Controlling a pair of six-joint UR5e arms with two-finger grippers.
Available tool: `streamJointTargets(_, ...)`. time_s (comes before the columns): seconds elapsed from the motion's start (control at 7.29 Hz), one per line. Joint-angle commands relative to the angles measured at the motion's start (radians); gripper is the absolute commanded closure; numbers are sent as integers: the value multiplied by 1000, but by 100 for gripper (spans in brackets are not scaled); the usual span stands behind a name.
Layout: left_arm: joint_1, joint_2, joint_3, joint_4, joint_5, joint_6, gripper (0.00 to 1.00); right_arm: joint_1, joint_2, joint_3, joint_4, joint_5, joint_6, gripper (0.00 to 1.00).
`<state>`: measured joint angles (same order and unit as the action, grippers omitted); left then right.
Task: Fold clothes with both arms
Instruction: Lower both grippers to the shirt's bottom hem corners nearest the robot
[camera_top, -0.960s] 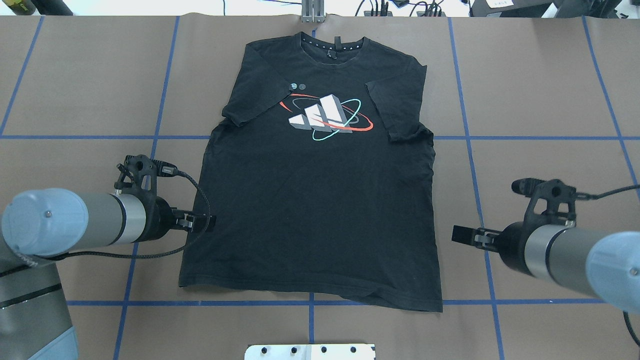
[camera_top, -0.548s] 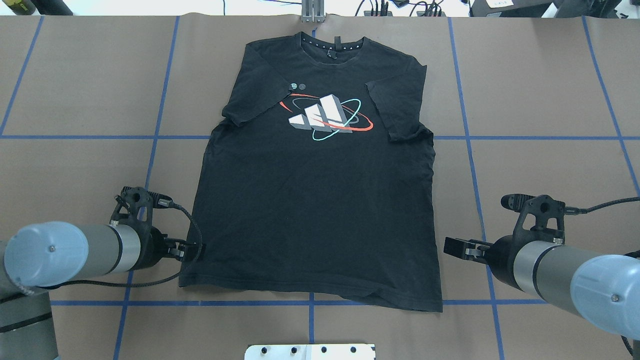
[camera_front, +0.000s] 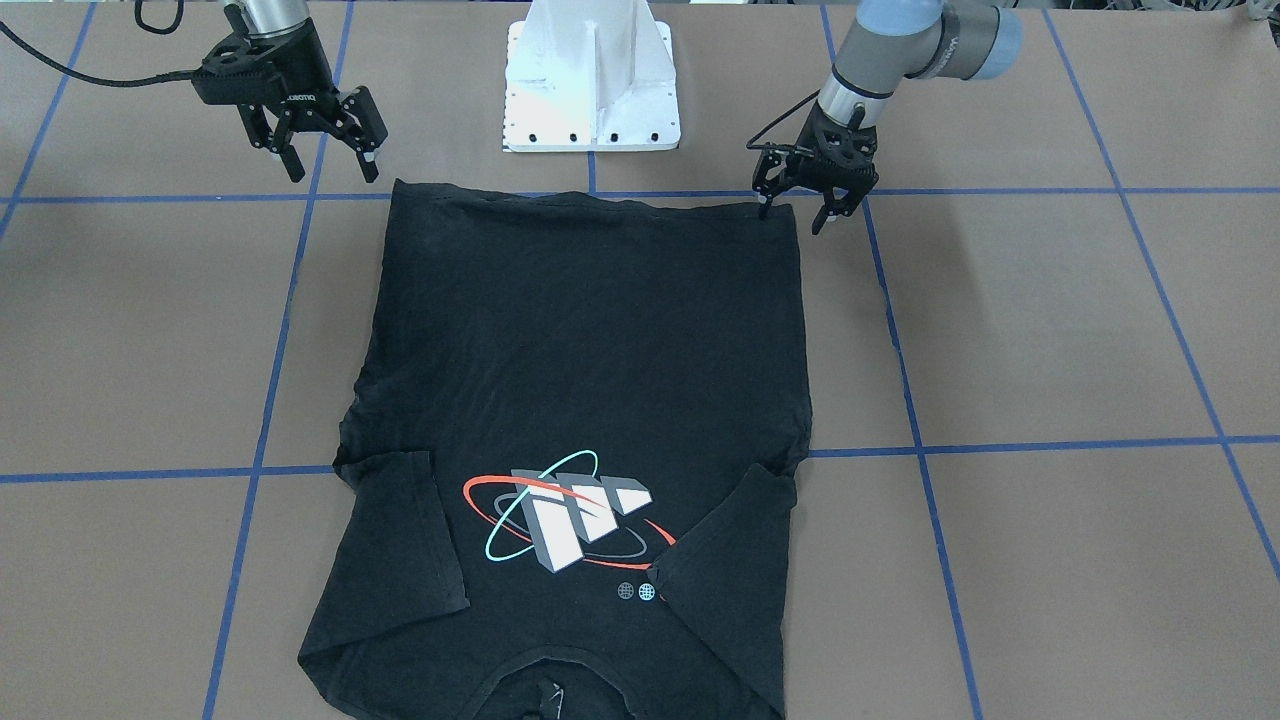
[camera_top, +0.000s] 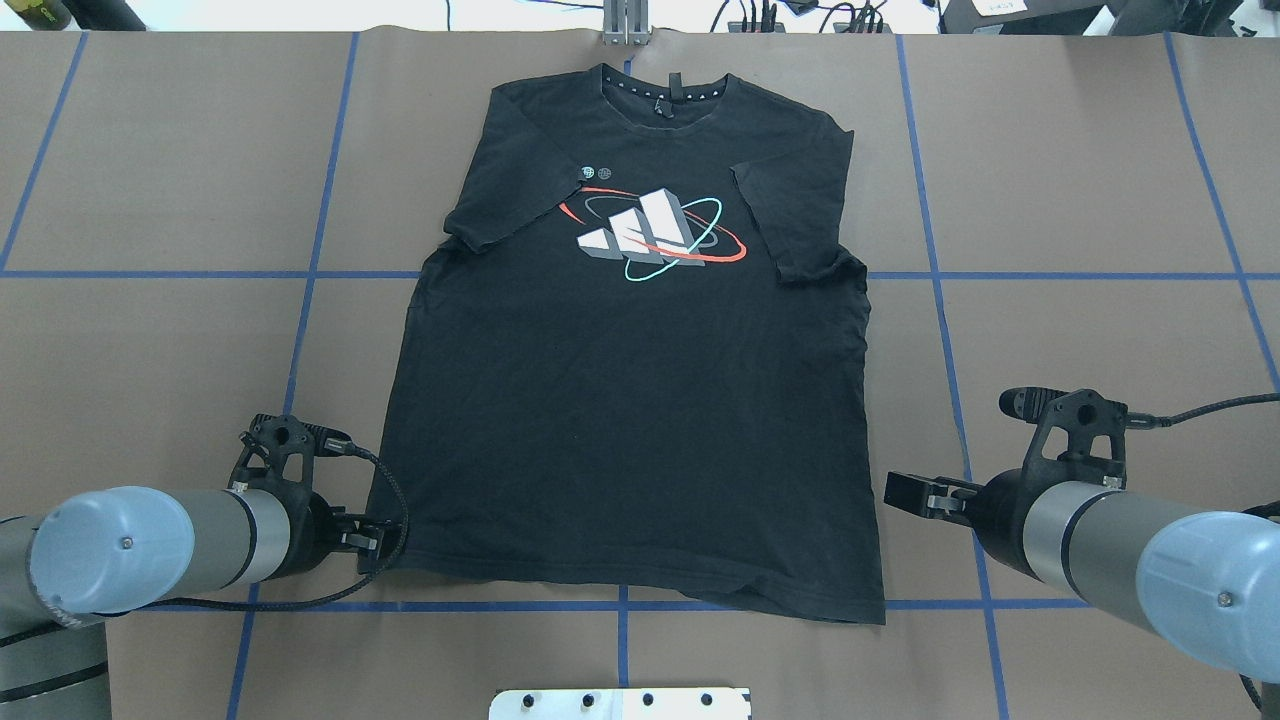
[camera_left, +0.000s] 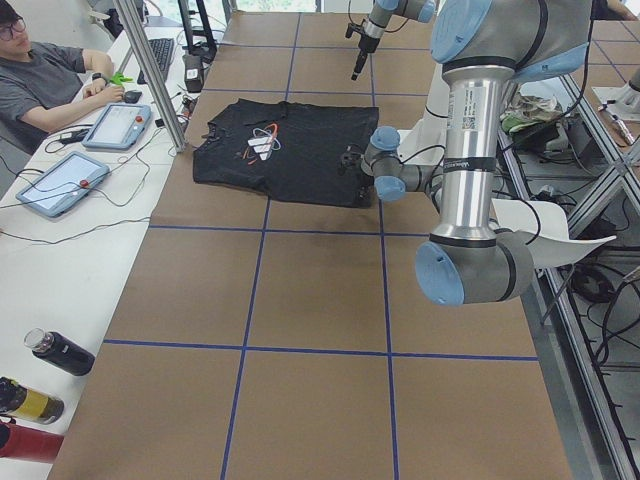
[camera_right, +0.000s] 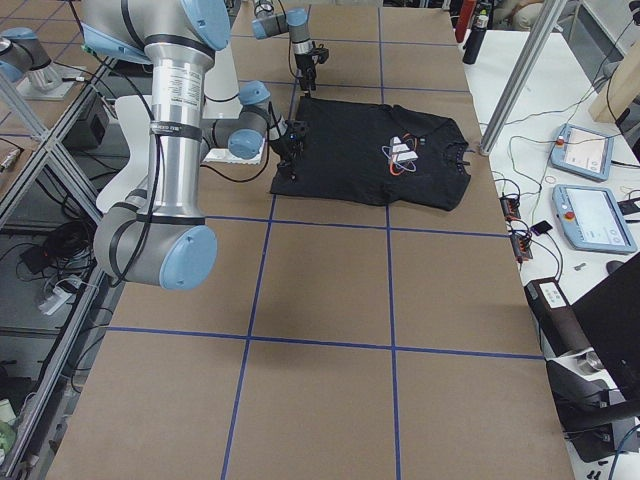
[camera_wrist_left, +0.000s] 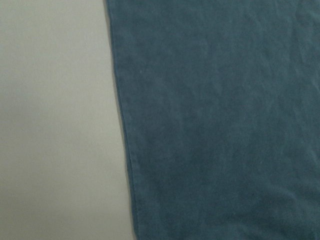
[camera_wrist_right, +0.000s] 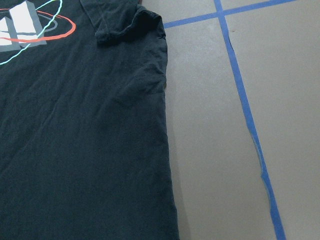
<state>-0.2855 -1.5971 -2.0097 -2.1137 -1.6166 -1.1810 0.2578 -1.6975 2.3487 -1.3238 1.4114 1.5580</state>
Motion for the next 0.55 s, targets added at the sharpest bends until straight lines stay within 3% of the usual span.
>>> streamJointTargets(0.0, 44, 0, 8, -2, 0, -52, 26, 0, 1, 0, 0, -6, 0, 0)
streamJointTargets(0.41, 71, 0, 8, 0, 1, -86, 29, 0, 1, 0, 0, -17, -1, 0)
